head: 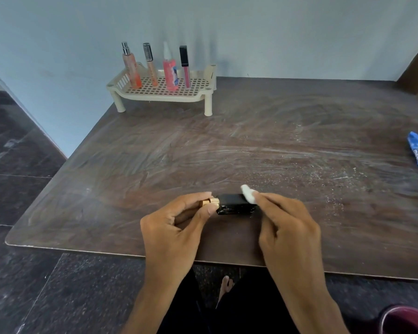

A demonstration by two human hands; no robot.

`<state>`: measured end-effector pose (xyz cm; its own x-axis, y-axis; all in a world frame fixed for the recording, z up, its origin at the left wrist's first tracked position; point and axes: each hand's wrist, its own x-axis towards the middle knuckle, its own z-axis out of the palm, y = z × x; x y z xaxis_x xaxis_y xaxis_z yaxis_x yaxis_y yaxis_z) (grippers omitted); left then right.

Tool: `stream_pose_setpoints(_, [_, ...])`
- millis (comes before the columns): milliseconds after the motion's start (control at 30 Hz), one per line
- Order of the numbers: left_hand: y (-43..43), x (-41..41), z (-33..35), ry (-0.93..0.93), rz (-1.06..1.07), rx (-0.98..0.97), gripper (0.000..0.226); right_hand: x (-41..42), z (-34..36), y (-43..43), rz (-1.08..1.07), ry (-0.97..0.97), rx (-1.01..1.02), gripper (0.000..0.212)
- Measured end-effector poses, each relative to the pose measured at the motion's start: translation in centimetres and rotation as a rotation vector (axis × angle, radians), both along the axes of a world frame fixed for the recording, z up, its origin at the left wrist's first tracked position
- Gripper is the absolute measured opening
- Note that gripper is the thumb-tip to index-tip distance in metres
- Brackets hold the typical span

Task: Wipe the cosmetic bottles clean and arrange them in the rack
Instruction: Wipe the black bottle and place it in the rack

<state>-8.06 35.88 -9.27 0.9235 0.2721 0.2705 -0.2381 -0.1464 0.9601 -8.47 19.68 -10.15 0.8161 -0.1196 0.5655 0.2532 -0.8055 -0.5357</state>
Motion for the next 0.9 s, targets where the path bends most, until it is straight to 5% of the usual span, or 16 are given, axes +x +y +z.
stream_pose_setpoints(333, [-0.6,-0.4,0.7,-0.05,0.068,0.159,0.013,-1.7,0.9,4.1,0.095,-0.091,-0.086,0.034])
stream_pose_setpoints(633, [-0.6,-0.3,0.1,-0.04,0.083,0.07,0.012,-1.1,0.0,-0.1,-0.043,-0.075,-0.071,0.031])
stream_pose_setpoints(900, [-0.3,-0.2,0.3,-0.013,0.129,0.082,0.015,-1.1,1.6,3.7,0.159,-0.118,-0.061,0.032])
